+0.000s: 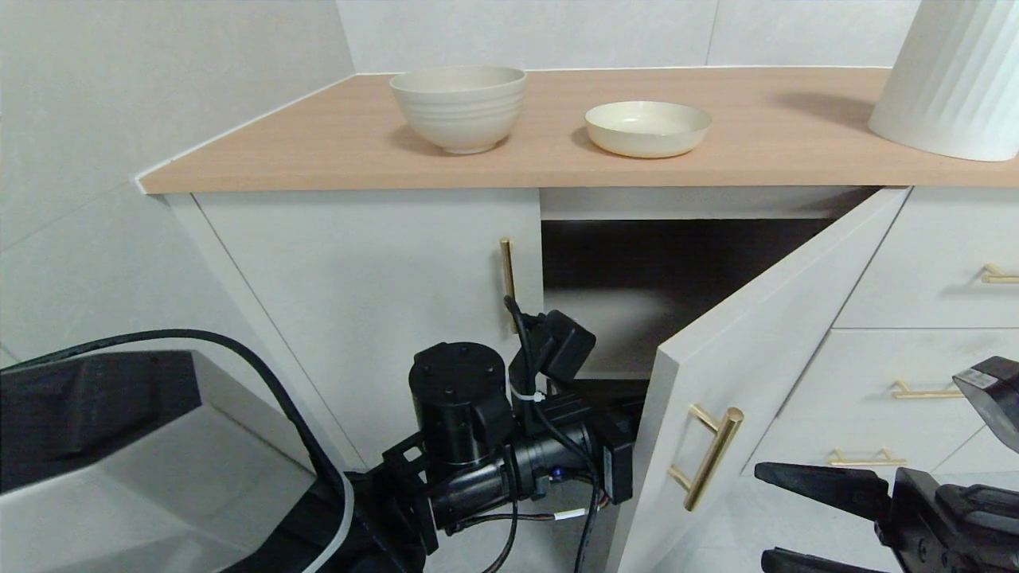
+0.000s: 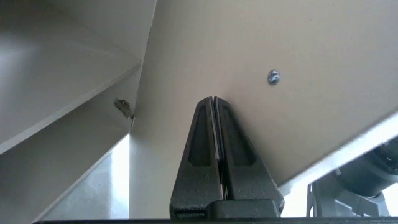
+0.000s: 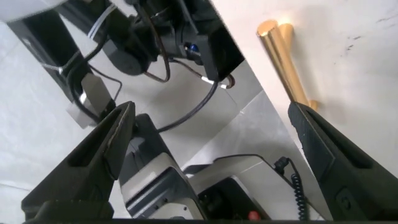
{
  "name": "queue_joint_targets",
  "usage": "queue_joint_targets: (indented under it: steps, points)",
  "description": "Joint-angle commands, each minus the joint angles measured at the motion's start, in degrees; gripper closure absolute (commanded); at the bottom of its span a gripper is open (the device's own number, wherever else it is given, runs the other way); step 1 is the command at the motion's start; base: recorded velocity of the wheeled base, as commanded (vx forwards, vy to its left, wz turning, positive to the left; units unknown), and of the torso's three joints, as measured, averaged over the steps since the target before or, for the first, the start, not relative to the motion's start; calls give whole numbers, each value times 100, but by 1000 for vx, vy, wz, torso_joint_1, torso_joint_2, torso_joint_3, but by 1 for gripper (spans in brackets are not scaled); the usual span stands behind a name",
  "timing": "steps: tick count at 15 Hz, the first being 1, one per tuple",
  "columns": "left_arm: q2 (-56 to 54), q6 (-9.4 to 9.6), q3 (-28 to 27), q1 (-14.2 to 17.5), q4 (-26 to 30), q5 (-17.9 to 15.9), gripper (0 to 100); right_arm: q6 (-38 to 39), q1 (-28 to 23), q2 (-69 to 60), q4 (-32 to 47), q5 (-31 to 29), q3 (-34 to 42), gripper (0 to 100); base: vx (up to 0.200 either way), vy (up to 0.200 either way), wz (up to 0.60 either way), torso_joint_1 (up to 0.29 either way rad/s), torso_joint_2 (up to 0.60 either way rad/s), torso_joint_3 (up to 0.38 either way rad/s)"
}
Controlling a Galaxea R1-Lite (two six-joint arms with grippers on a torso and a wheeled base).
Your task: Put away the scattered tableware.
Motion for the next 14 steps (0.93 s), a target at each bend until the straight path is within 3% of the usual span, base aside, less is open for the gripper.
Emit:
queue_joint_targets:
  steps: [1,5,14]
  points:
    - [10,3,-5,2,-1,3,100,-65,14,-70,-2,14,48,0,0,0,0,0,0,0]
    - [54,-6,-67,2,25,3,100,-101,155,-237,-2,31,110,0,-150,0,0,4,3,1]
    - [133,-6,-717,10,649,12,100,-101,313,-501,174,23,136,0,0,0,0,0,0,0]
